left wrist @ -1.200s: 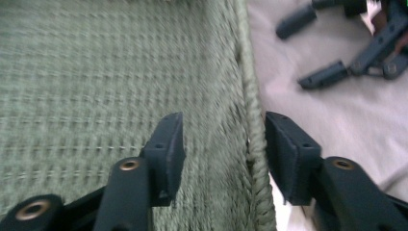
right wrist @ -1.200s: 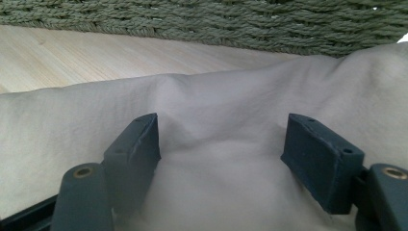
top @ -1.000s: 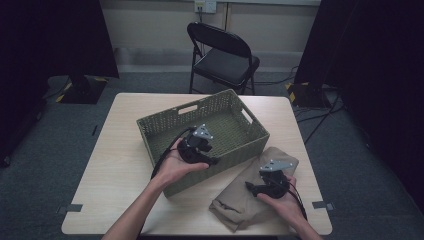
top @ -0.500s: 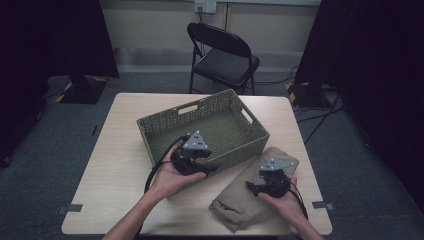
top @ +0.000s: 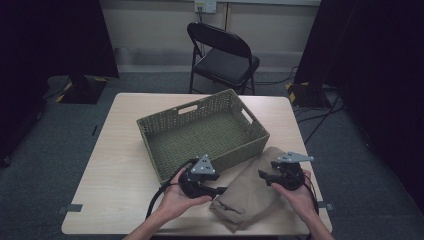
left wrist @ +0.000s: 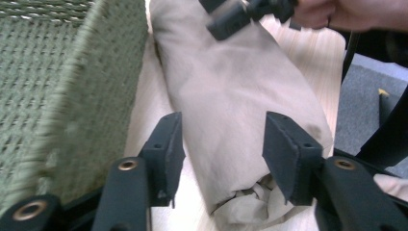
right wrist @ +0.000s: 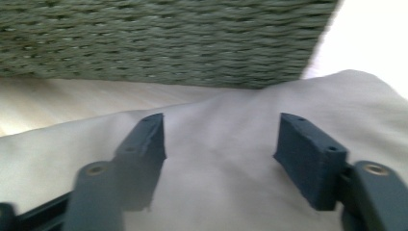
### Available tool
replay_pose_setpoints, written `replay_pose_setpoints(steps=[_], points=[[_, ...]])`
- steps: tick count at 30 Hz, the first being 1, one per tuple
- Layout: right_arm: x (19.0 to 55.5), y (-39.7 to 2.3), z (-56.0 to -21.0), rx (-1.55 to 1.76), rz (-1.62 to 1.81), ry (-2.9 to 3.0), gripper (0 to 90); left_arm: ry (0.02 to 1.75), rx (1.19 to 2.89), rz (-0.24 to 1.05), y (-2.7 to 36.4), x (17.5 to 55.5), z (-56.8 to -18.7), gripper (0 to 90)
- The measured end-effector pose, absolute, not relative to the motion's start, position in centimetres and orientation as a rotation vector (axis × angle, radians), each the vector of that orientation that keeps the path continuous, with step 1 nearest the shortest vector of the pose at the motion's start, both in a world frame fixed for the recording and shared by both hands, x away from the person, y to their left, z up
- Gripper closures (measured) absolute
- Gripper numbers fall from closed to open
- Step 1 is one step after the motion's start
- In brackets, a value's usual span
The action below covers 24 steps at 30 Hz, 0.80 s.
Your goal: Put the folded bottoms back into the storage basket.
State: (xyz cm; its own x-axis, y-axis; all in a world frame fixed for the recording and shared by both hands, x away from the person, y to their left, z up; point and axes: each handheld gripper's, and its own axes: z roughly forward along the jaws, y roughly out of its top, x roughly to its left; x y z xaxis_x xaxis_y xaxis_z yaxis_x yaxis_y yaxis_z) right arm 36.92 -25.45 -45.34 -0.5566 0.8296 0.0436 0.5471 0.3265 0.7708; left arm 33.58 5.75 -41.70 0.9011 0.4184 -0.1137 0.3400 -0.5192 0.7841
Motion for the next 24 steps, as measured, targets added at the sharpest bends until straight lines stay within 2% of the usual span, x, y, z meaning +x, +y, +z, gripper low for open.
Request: replay_pose_setpoints(steps=[5, 9, 15, 18, 24], points=[[37.4, -27.0, -45.8, 1.251, 1.036, 2.22, 41.5, 0.539, 2.191, -0.028, 4.1, 33.9, -44.5, 58.2], [37.7, -27.2, -47.1, 1.252, 0.962, 2.24, 40.7, 0.539, 2.217, -0.086, 2.9, 34.1, -47.0, 55.4], [37.1, -26.4, -47.4, 1.203, 0.895, 2.262, 40.2, 0.542, 2.252, -0.079, 2.9, 33.8, -48.0, 53.9], [36.7, -26.3, -47.4, 1.202, 0.892, 2.277, 40.6, 0.5, 2.315, -0.021, 2.8, 33.5, -48.6, 53.9], [34.8, -26.1, -47.1, 1.209, 0.895, 2.347, 40.5, 0.495, 2.341, 0.001, 3.5, 33.4, -48.7, 53.6]])
